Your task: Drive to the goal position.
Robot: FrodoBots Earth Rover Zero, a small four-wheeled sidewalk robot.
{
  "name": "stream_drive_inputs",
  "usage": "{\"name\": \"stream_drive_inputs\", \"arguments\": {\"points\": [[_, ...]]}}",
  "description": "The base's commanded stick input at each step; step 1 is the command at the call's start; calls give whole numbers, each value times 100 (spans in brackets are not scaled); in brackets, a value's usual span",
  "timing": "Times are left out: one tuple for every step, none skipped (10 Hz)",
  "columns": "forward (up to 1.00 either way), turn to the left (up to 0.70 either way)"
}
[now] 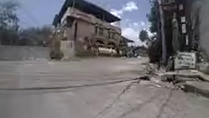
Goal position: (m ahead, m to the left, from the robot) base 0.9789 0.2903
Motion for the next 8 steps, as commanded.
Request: {"name": "stream_drive_inputs", "arguments": {"points": [[100,0],[100,0],[100,40],[100,8],[100,0],[100,0],[100,0],[100,0]]}}
